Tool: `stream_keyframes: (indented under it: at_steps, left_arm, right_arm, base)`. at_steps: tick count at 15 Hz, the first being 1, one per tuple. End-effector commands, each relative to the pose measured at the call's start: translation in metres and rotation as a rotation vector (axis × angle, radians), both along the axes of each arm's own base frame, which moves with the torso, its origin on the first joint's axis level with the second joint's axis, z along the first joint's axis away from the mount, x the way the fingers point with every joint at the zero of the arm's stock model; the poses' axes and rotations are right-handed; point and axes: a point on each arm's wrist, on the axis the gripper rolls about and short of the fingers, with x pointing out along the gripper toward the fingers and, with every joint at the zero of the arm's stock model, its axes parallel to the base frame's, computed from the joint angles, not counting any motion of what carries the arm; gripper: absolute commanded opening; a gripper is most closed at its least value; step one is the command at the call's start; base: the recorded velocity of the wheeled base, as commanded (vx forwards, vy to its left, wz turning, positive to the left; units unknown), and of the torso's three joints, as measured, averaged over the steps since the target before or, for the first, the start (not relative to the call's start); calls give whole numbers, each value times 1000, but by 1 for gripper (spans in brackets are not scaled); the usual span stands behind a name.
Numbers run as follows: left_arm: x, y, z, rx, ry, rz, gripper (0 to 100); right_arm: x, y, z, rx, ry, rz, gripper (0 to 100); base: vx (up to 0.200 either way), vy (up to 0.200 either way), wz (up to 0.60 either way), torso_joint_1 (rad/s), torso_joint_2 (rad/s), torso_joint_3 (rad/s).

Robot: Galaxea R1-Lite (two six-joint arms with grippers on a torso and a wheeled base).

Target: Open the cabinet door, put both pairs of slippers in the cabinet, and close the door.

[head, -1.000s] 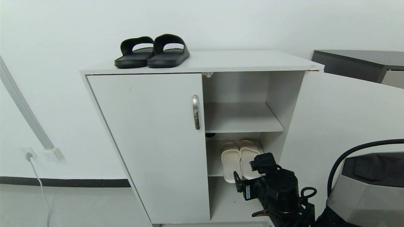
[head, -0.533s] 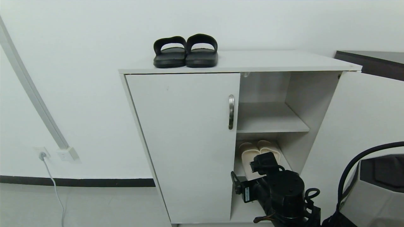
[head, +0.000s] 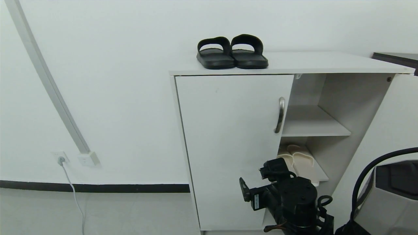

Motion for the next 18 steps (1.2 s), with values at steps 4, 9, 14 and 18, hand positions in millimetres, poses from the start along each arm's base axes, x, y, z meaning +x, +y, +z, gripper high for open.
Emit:
stream_keyframes:
  at_steps: [4,9,14,18]
  left_arm:
    - [0,0,0,-1,1,2,0]
    - [0,0,0,-3,1,13,0]
    - [0,0,0,-3,1,15,0]
    - [0,0,0,-3,1,13,0]
  right_arm:
    - [0,0,-2,-4,4,0,100]
    - [-1,-2,-2,2,-1,0,100]
    - [-3,-5,-6,-9,9,3,100]
    - [-4,-6,-7,-16,14,5,100]
  base:
    - [0,0,0,0,0,0]
    - [0,0,0,0,0,0]
    - [0,0,0,0,0,0]
    - [0,0,0,0,0,0]
